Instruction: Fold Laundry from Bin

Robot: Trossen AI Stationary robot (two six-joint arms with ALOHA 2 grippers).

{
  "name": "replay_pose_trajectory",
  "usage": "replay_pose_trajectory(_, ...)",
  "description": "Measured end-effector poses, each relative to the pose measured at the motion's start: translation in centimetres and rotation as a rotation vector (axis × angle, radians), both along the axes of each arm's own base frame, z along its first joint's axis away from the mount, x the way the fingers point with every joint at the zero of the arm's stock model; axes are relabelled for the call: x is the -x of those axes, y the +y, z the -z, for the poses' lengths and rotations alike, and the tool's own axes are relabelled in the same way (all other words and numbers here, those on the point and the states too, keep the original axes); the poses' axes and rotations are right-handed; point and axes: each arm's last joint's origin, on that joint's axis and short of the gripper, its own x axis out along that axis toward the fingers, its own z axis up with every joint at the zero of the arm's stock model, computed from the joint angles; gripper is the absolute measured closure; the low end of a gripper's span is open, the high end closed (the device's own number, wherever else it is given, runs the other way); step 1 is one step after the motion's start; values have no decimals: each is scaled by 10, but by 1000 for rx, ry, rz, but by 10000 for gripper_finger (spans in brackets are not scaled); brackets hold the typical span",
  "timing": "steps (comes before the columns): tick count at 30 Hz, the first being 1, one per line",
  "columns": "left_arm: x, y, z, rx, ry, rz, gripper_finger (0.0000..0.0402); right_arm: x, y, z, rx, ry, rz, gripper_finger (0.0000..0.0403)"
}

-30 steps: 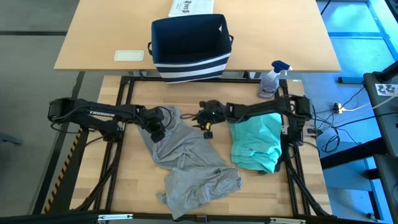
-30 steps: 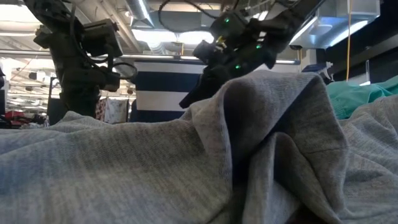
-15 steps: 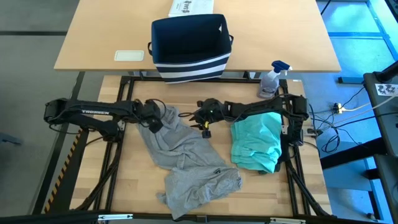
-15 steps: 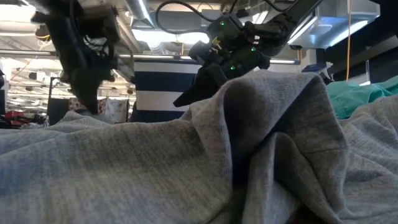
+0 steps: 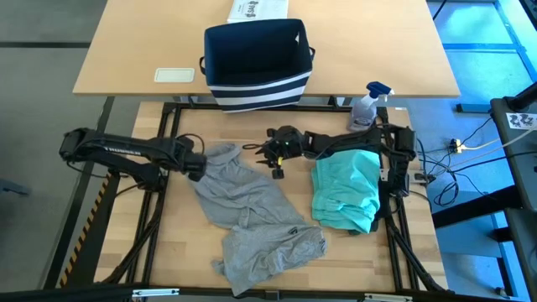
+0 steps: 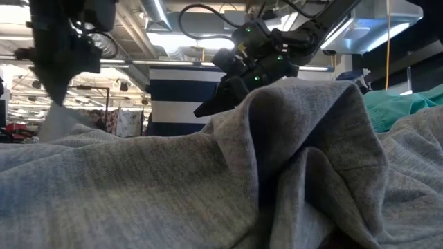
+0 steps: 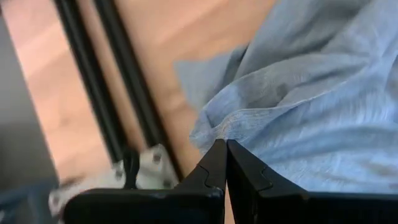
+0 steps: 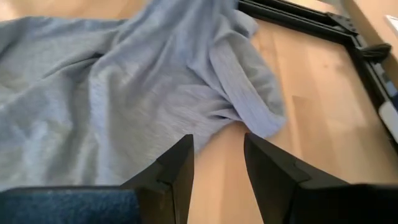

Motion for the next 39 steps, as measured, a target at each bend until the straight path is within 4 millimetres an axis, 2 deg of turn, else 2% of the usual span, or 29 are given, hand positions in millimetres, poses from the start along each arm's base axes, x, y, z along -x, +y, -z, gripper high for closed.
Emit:
replay_pose_trajectory(5,5,-9,2,61,62,-49,401,2,-8,0,6,-2,18,263)
replay_pose_trajectory(12,14,-9,0,18,134,-147,401,2,-10,0,30,-3,8,263)
replay_pose_trajectory(17,13,-8,-1,-26,122,-136,401,2,-10,0,31,-1,7,263)
replay_pose_trajectory(21,3,-8,2,-25,38,-67,395,2,-10,0,35,-1,4,263)
replay_pose_trajectory(24,1,-8,1,-24,38,-8,384,2,-10,0,36,-1,4,263)
replay_pose_trajectory(28,-4,-4,-10,-91,-2,13,370,2,-9,0,33,-1,4,263)
replay_pose_trajectory(35,-30,0,-33,-218,-171,199,353,2,-10,0,35,0,14,263)
replay_pose_trajectory(39,-50,8,-23,-228,-206,309,351,2,-10,0,41,0,26,263)
